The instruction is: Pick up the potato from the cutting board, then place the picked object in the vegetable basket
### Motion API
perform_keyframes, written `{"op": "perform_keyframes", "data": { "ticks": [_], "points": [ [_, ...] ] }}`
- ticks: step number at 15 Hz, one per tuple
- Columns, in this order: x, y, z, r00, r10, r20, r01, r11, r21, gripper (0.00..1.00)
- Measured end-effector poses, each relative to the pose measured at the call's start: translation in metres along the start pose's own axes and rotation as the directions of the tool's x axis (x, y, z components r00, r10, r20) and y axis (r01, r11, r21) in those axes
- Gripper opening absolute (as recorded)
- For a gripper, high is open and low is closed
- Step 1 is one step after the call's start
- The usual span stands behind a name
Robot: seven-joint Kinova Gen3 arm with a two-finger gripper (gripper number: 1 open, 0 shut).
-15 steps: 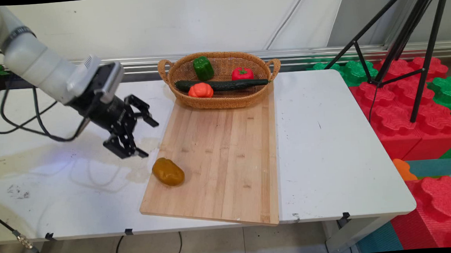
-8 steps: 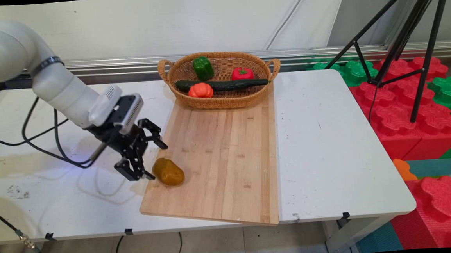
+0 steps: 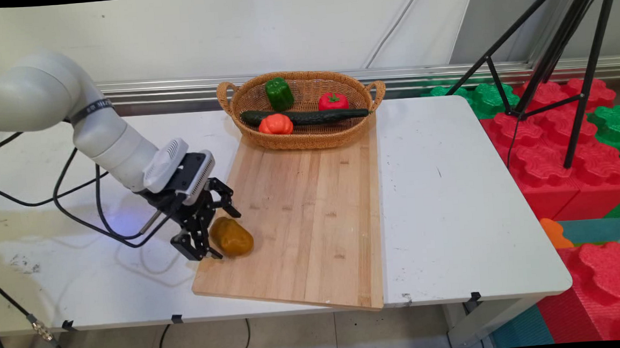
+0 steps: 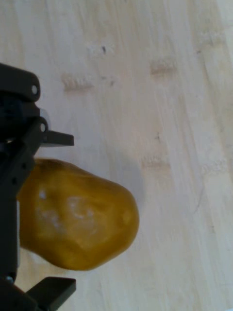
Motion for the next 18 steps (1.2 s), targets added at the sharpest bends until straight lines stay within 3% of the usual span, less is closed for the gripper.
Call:
{"op": "perform_keyframes", "data": {
  "ticks": [2,3,12,18],
  "points": [
    [0.001,0.000,0.006,1.000,0.012,0.004,-0.012,1.000,0.000,1.00],
    [0.001,0.000,0.008,1.000,0.016,0.004,-0.016,1.000,0.001,0.00],
    [0.003,0.000,0.008,0.999,0.040,-0.002,-0.040,0.999,0.014,0.00],
    [0.002,-0.003,-0.022,0.999,-0.021,-0.047,0.023,0.998,0.050,0.00]
  ]
}}
